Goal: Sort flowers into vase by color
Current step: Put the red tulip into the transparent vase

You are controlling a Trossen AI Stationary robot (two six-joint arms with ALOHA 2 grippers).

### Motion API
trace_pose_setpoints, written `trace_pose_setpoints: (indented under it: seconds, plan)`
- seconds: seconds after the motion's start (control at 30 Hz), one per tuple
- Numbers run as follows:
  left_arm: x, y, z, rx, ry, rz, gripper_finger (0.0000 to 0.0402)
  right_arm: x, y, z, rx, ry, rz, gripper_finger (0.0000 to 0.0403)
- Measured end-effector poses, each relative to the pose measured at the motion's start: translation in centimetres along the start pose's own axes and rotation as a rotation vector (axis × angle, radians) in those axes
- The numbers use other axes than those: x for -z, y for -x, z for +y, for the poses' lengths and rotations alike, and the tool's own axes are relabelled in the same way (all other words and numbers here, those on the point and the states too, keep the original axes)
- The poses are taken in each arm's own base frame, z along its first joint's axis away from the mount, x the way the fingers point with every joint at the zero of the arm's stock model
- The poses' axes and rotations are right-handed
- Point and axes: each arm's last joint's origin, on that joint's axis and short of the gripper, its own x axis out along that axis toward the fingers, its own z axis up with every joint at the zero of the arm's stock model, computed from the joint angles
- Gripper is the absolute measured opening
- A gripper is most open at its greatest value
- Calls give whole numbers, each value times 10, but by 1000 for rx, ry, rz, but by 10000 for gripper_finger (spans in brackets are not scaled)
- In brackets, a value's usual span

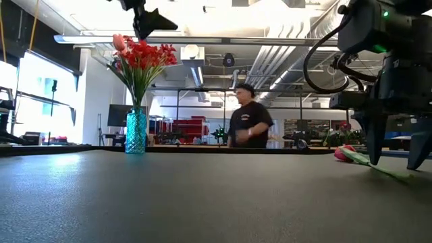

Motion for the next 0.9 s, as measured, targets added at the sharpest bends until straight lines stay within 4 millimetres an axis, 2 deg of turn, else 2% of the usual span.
trace_pose_setpoints:
  seconds: [0.2,0.3,0.5,0.9]
  plan:
    - [17,-5,4,-5,31,46,275,-5,-1,3,-9,-2,-10,208]
    - [18,0,3,1,46,26,275,-5,3,7,-34,17,-9,208]
    - [16,15,1,6,45,-19,275,-9,19,16,-22,26,-114,208]
    - [20,33,-2,5,30,-19,275,-33,10,22,-8,29,-106,208]
